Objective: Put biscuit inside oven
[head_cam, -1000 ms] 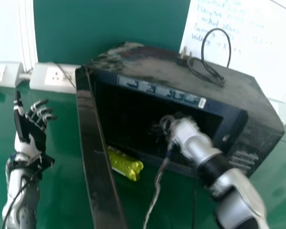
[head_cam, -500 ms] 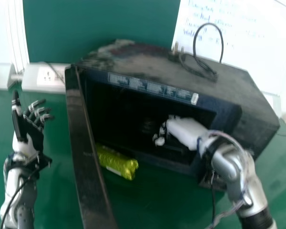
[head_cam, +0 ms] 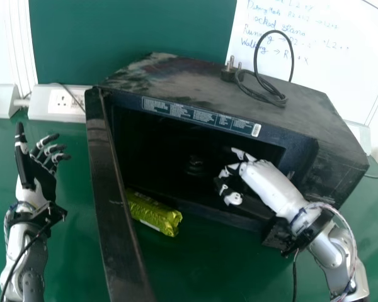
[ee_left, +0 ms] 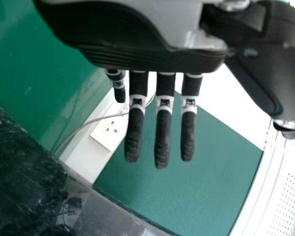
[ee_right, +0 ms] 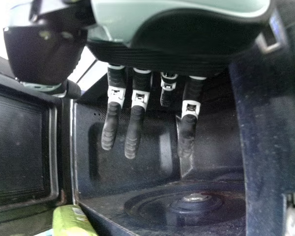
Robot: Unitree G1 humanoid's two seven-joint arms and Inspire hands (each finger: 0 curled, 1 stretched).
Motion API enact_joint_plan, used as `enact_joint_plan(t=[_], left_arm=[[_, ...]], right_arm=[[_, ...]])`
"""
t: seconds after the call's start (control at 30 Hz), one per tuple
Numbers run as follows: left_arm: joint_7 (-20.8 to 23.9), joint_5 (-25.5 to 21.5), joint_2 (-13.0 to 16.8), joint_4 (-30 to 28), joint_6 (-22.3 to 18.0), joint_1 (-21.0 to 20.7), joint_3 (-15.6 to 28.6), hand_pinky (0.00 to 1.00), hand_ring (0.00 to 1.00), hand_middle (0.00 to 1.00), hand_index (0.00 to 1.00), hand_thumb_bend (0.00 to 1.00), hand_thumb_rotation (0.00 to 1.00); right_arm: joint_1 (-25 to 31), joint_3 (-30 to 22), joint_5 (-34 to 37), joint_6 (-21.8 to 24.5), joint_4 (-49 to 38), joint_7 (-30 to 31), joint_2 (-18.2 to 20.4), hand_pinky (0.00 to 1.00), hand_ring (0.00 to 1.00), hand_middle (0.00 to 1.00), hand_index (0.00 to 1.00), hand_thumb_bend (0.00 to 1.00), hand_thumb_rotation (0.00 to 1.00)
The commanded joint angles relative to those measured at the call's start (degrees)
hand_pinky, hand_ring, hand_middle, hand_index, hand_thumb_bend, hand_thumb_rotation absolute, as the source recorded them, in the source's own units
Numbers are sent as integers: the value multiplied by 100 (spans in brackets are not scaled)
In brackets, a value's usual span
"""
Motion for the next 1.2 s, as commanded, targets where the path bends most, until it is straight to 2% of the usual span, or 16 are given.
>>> enact_joint_plan(t=[0.0,0.23,0.37,0.4,0.43,0.53,0.63,0.7,0.77,0.87,0.93,1.03,1.17], left_arm=[[-81,-28,38,67,-75,44,24,24,31,40,49,52,8],[-159,19,73,170,-141,44,21,23,31,40,49,52,8],[-239,-10,116,236,-199,77,73,23,31,40,49,52,8],[-261,-20,137,251,-202,87,92,23,32,40,49,52,8],[-294,-31,168,276,-204,96,113,23,32,40,49,52,8],[-418,-86,268,386,-171,100,189,23,32,41,49,52,8],[-616,-124,402,522,-160,116,249,23,32,41,49,52,8],[-761,-131,502,597,-173,144,268,23,32,40,49,52,8],[-900,-153,599,663,-175,166,277,24,32,40,49,52,8],[-1129,-170,746,834,-216,162,304,24,31,40,49,52,8],[-1248,-186,819,985,-269,132,347,24,31,40,49,52,8],[-1430,-243,923,1187,-358,103,432,24,31,40,49,52,8],[-1555,-286,1013,1303,-380,96,505,24,31,39,49,52,8]], right_arm=[[173,-253,121,50,68,-69,-138,34,41,51,50,51,17],[422,-504,493,-174,-5,0,-144,32,40,52,50,51,17],[562,-642,1024,-92,-275,341,-244,30,38,53,50,51,17],[630,-716,1254,93,-484,546,-312,30,39,54,61,61,30],[697,-806,1466,281,-712,762,-412,32,41,55,69,68,38],[799,-1142,1908,617,-1271,1280,-756,40,48,58,76,71,49],[847,-1553,2316,1328,-1898,1555,-900,40,48,57,77,72,55],[853,-1843,2497,1880,-2339,1584,-888,40,47,56,76,76,54],[875,-2157,2501,2345,-2748,1501,-820,40,47,55,74,77,47],[873,-2579,2513,3273,-3377,1237,-585,35,42,53,71,82,45],[811,-2795,2686,3803,-3664,1076,-424,33,41,53,69,82,40],[813,-3108,2880,4116,-3867,1070,-382,35,43,54,70,78,35],[861,-3452,2947,3993,-3829,1036,-302,32,39,51,70,75,32]])
